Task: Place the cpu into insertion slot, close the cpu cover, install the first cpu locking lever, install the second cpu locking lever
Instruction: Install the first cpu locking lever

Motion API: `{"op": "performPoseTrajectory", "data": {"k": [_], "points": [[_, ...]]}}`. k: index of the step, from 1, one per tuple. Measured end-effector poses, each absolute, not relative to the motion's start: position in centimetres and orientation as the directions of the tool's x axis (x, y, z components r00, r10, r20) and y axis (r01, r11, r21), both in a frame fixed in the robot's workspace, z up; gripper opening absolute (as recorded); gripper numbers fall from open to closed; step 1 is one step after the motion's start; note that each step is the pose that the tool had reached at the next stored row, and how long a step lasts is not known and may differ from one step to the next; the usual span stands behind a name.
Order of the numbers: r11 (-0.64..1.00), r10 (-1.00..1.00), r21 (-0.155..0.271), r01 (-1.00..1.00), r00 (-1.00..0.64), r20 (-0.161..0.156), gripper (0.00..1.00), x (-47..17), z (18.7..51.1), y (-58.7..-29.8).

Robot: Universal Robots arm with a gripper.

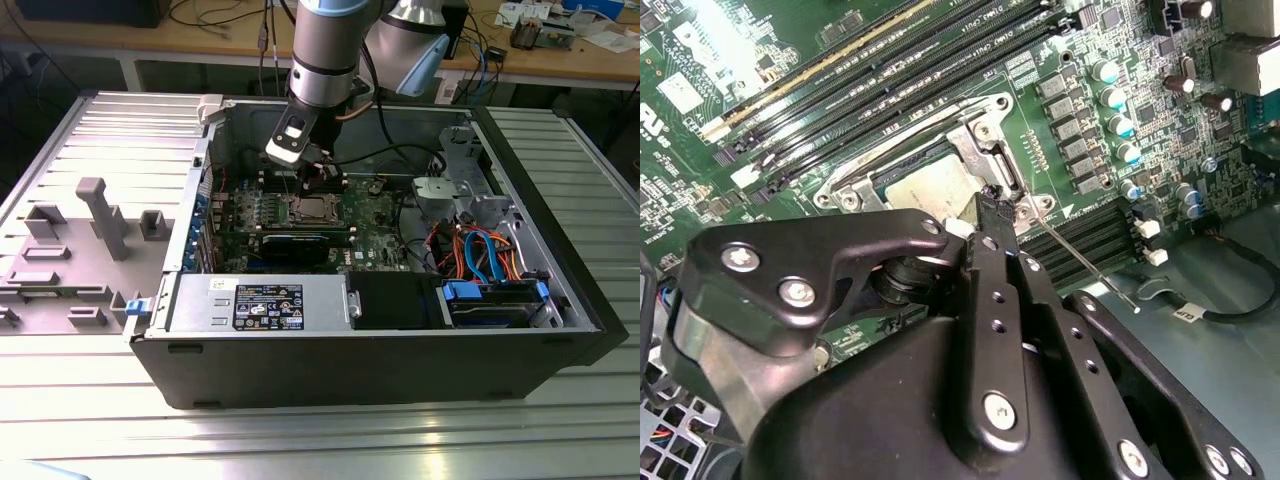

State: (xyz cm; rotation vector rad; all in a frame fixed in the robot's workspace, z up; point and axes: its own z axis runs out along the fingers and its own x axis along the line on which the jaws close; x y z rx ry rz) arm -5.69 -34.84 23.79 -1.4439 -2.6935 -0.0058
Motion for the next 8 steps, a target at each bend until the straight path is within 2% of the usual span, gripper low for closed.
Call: {"op": "performPoseTrajectory", "data": {"k": [8], "points": [[0.574,0.818,-0.037,0.818,-0.57,0.077,0.11,-5.69,23.79,-34.84]]}}
